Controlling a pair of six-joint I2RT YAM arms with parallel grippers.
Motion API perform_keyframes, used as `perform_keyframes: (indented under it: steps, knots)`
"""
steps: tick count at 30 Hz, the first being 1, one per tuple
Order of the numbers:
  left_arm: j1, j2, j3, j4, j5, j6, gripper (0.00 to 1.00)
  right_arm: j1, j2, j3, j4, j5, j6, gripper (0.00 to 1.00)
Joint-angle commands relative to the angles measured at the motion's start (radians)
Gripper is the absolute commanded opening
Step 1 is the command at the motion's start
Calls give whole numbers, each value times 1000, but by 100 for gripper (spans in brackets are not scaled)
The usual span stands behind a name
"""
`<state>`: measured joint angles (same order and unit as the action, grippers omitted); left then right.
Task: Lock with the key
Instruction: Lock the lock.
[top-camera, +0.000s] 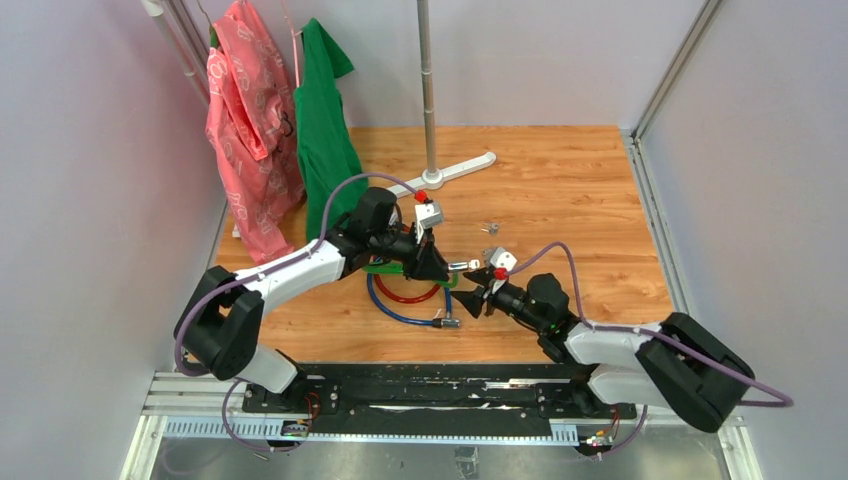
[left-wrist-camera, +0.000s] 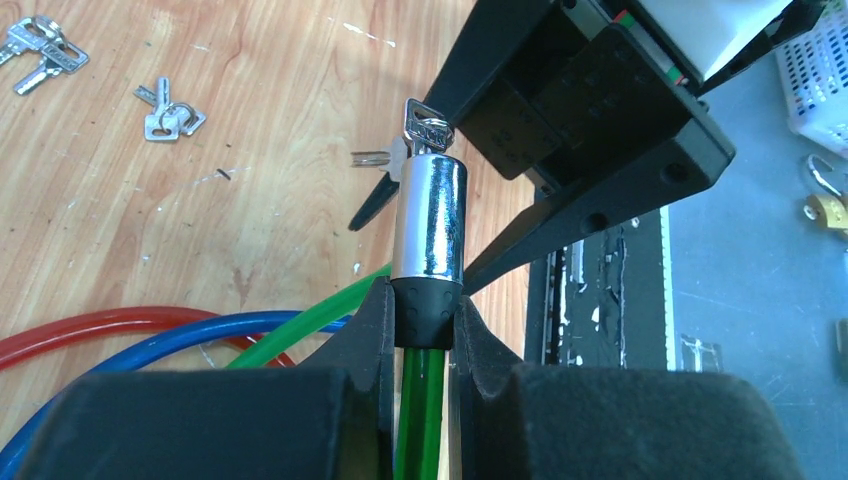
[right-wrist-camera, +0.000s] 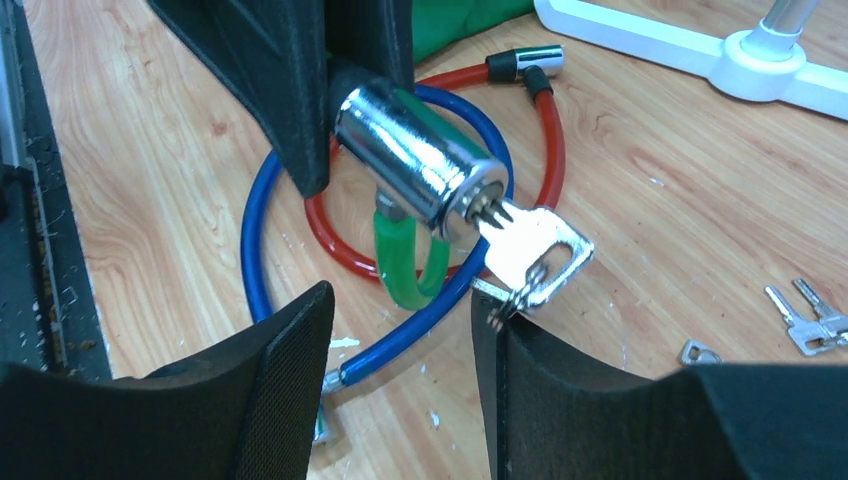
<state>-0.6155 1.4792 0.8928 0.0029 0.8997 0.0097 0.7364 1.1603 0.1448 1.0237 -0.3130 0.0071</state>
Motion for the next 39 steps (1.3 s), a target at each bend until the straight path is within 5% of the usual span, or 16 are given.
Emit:
perform_keyframes:
  steps: [1,7,10,13,23,39]
  knots:
    - [5,15,7,-19,62,-92,0,-12,101,43,204,-23,-40,55]
    - [6,13,2,30,79,-120,0,-13,292,23,488,7,-38,44]
    - [6,21,2,39,84,-128,0,-13,350,47,569,0,-14,15]
    - [8,26,-1,44,87,-139,0,-13,331,65,561,-14,18,0]
    - [-11,10,-27,-69,121,-40,0,-13,-69,177,112,5,16,0]
    - [-44,-74,153,-409,-54,206,0,76,-233,339,-254,-99,24,0]
